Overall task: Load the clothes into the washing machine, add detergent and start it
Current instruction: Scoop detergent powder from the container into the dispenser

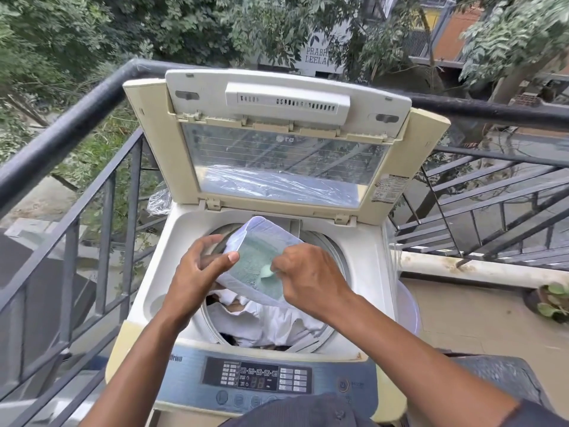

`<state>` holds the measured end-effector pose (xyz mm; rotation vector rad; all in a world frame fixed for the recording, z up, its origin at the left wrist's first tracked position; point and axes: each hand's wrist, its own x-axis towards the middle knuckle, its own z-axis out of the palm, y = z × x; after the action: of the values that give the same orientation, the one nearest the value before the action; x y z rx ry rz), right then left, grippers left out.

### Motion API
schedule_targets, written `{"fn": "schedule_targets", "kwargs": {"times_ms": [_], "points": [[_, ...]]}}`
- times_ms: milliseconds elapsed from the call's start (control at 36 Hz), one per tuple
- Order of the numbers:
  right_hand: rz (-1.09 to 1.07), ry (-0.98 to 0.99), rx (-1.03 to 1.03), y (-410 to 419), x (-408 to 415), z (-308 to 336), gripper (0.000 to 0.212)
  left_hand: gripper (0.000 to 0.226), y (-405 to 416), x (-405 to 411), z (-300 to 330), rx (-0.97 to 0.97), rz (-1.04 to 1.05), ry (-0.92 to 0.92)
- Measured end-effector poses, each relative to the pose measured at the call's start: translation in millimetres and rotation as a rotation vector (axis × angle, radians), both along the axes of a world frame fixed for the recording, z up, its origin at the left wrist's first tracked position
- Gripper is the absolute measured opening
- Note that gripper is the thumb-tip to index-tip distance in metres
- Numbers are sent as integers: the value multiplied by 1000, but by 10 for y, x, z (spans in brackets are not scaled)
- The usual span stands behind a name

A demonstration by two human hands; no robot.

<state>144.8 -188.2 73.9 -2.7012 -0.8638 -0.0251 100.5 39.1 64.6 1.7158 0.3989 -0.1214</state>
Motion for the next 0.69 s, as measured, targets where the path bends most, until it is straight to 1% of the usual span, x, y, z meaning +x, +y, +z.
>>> {"fn": "schedule_targets", "kwargs": {"times_ms": [111, 222, 306, 389, 444, 500, 583, 639, 694], "points": [[63, -57, 228, 71, 23, 84, 12, 79, -12, 8, 23, -36, -5, -25], [162, -5, 305, 136, -1, 25, 11, 80, -42, 20, 54, -40, -27, -36], [197, 25, 261, 90, -15, -21, 11, 81, -32, 27, 60, -42, -33, -30], [244, 18, 167, -32, 20, -21, 20, 84, -19, 29, 56, -37, -26, -21], [250, 2, 139, -114, 47, -20, 23, 85, -17, 30, 51, -28, -23, -24], [207, -21, 166, -168, 64, -17, 21, 83, -20, 33, 44, -20, -23, -22], [73, -73, 266, -186, 73, -28, 12, 82, -28, 41, 36, -1, -20, -23], [-29, -84, 322, -174, 73, -61, 12, 87, -24, 50, 34, 21, -11, -26], [-99, -64, 325, -161, 73, -132, 14, 95, -15, 69, 21, 57, -7, -30]]}}
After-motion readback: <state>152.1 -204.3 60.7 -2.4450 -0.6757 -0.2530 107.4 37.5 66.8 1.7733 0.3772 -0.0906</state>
